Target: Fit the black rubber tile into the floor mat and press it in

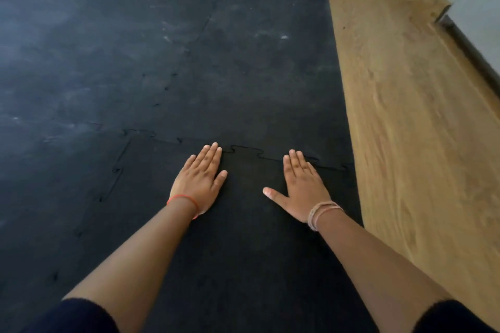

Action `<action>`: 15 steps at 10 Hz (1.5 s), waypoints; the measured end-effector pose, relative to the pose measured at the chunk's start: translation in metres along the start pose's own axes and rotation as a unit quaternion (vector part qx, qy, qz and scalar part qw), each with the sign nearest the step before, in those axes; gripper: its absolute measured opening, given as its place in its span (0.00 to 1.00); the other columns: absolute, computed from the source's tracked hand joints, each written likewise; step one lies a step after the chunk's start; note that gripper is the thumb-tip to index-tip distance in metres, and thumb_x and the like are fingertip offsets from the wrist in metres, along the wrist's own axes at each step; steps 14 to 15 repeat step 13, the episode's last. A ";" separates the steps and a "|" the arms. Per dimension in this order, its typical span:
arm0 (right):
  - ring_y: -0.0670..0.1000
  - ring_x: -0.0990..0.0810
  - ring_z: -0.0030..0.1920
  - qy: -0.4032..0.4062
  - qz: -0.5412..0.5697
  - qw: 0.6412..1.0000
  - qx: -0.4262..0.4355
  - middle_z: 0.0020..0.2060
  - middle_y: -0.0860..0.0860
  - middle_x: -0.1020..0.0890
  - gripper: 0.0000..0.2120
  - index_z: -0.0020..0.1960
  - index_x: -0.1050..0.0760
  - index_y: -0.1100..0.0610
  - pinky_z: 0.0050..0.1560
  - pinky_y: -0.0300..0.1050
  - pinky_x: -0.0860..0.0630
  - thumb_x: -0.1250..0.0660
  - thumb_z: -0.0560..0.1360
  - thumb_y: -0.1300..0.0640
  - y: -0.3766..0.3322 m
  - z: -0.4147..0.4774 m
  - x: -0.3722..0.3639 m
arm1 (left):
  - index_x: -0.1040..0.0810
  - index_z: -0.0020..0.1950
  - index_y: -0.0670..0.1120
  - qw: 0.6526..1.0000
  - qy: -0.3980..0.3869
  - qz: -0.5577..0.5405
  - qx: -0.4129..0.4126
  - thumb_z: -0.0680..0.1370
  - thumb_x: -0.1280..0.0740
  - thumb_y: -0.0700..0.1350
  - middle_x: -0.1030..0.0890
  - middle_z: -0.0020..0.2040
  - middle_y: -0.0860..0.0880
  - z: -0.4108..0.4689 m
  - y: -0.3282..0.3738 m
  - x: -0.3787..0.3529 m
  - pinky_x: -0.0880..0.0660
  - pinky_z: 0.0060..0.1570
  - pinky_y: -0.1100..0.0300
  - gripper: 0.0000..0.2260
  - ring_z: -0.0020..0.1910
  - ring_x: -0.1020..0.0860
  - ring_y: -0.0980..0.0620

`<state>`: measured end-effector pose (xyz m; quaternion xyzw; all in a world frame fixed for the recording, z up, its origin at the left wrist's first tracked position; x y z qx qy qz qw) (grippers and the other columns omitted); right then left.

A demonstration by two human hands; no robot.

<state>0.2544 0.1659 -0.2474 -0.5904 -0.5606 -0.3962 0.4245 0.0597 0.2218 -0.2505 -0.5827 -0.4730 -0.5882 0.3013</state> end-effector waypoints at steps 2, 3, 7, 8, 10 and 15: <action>0.54 0.58 0.75 -0.141 0.004 0.990 -0.026 0.76 0.57 0.57 0.44 0.75 0.59 0.62 0.73 0.50 0.51 0.55 0.74 0.30 -0.001 0.013 0.024 | 0.61 0.75 0.47 1.000 -0.020 0.006 0.005 0.80 0.57 0.54 0.60 0.77 0.51 0.002 -0.003 -0.001 0.61 0.73 0.58 0.25 0.75 0.61 0.56; 0.54 0.60 0.75 -0.126 0.014 0.992 -0.023 0.76 0.57 0.60 0.43 0.75 0.61 0.62 0.73 0.50 0.55 0.56 0.74 0.31 -0.002 0.009 0.018 | 0.61 0.74 0.47 1.000 -0.013 -0.014 0.012 0.80 0.57 0.55 0.60 0.77 0.51 0.002 -0.002 -0.002 0.60 0.73 0.58 0.26 0.75 0.61 0.55; 0.53 0.62 0.75 0.064 -0.033 0.997 -0.027 0.76 0.56 0.59 0.53 0.74 0.63 0.61 0.71 0.47 0.62 0.75 0.61 0.26 -0.059 0.002 -0.016 | 0.59 0.75 0.44 0.974 0.038 -0.030 0.221 0.79 0.56 0.57 0.59 0.77 0.49 -0.029 -0.095 0.008 0.60 0.73 0.56 0.29 0.75 0.61 0.52; 0.53 0.62 0.75 0.053 -0.022 0.998 -0.025 0.76 0.56 0.60 0.54 0.74 0.63 0.61 0.71 0.47 0.62 0.76 0.60 0.25 -0.061 -0.001 -0.013 | 0.60 0.75 0.44 0.978 0.017 -0.027 0.205 0.79 0.56 0.56 0.59 0.77 0.48 -0.025 -0.102 0.007 0.60 0.73 0.56 0.29 0.75 0.61 0.52; 0.53 0.65 0.74 -0.025 0.000 0.999 -0.030 0.75 0.56 0.64 0.47 0.74 0.67 0.60 0.73 0.49 0.62 0.60 0.70 0.27 -0.058 0.002 -0.009 | 0.60 0.75 0.44 0.985 -0.006 -0.035 0.166 0.80 0.56 0.56 0.61 0.77 0.49 -0.046 -0.093 0.004 0.62 0.73 0.57 0.28 0.75 0.63 0.52; 0.54 0.43 0.72 0.312 0.233 0.921 0.028 0.73 0.54 0.44 0.34 0.73 0.44 0.59 0.67 0.55 0.35 0.58 0.77 0.36 -0.087 -0.099 0.054 | 0.42 0.71 0.40 0.984 0.175 0.009 0.041 0.80 0.60 0.55 0.38 0.72 0.46 -0.124 -0.033 0.054 0.58 0.71 0.59 0.27 0.74 0.64 0.56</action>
Point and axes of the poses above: each hand's wrist, its own z-axis towards the middle knuckle, its own x-axis out of the back of the hand, y = z × x, the point moved 6 cm from there along z, towards the middle knuckle
